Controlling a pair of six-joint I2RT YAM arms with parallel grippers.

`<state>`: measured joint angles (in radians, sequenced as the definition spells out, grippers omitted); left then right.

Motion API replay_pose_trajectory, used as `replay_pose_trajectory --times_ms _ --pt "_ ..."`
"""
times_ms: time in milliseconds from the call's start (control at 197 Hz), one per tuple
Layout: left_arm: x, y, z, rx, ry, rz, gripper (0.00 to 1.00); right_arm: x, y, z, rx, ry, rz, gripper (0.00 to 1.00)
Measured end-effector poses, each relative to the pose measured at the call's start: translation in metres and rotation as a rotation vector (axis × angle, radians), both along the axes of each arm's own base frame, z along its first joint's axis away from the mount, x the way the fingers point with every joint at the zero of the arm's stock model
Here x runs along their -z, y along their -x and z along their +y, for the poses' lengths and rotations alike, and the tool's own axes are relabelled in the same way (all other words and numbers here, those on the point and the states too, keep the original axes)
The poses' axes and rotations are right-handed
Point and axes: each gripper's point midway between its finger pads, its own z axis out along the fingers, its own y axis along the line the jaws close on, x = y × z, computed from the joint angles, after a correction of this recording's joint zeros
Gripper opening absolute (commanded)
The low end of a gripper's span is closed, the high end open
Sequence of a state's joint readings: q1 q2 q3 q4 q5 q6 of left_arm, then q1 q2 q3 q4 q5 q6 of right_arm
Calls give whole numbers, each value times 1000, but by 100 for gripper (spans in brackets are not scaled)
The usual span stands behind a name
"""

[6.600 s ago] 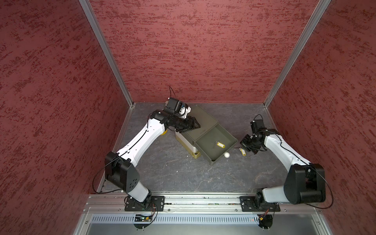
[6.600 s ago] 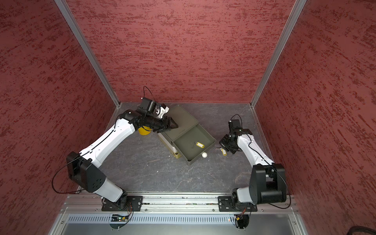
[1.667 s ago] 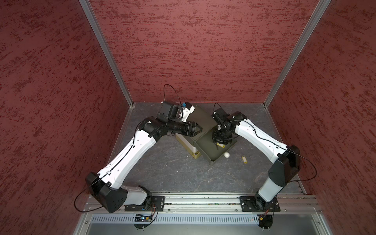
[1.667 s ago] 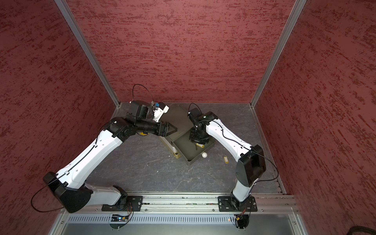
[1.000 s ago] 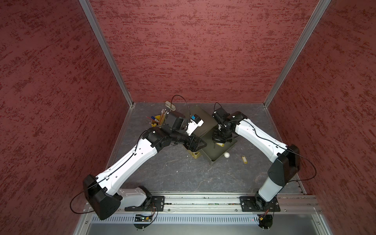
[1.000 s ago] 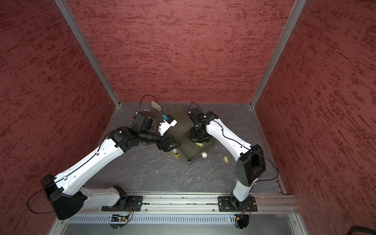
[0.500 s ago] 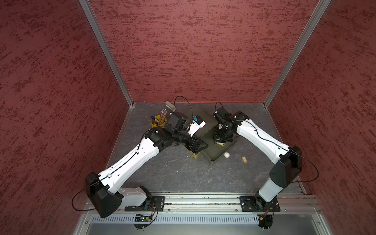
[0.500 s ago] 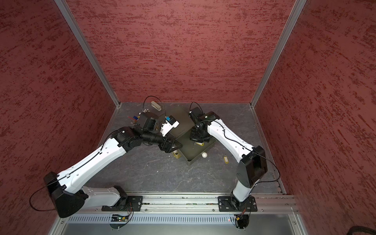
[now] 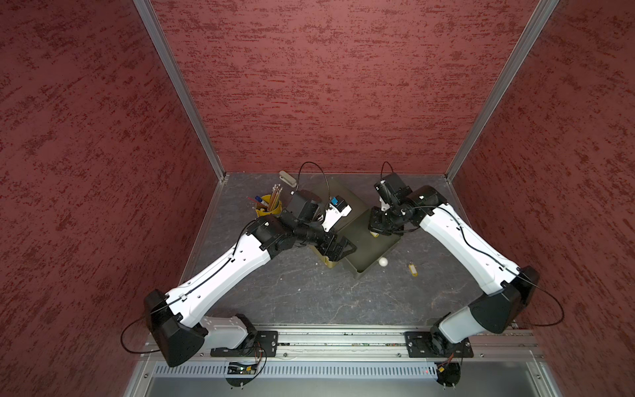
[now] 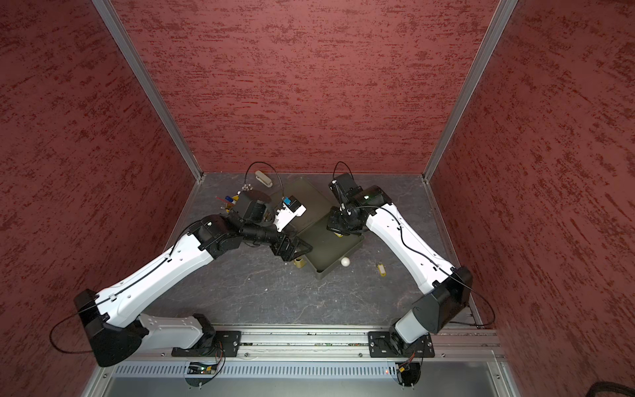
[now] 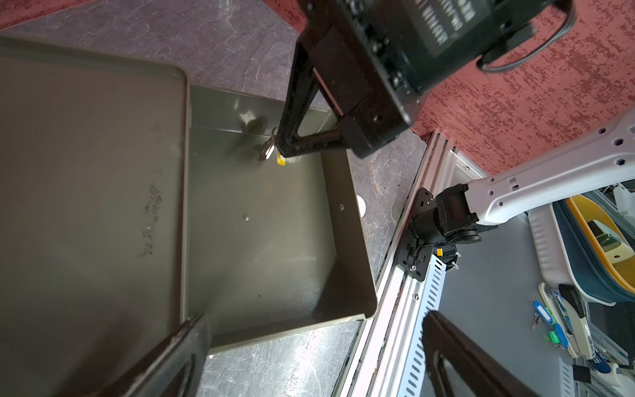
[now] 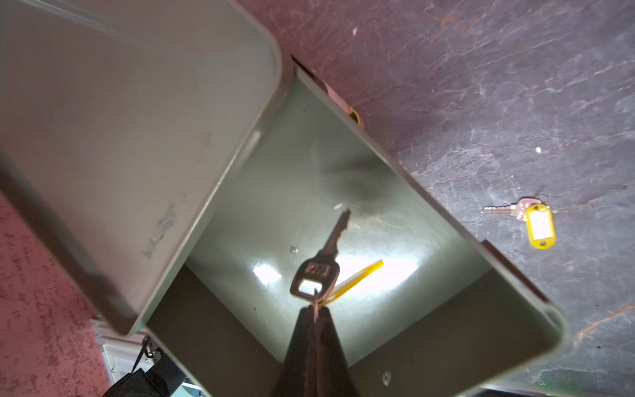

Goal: Take the keys out of the drawer
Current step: Pick up the key from the drawer.

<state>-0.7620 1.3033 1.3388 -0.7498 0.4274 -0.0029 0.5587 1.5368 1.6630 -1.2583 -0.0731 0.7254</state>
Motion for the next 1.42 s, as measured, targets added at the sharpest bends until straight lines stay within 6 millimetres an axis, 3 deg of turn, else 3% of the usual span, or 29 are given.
replay_pose_trajectory --times_ms 350,710,989,1416 --pt "-5 16 -18 47 -8 -65 100 -51 16 -35 64 -47 -100 0" --pt "-21 53 -54 256 23 -198 100 -67 47 -83 153 -26 -123 0" --pt "-10 79 -78 398 -3 -255 100 -41 76 -111 209 18 -63 0" --pt "9 103 -105 487 -41 -281 100 45 96 -121 230 70 113 0"
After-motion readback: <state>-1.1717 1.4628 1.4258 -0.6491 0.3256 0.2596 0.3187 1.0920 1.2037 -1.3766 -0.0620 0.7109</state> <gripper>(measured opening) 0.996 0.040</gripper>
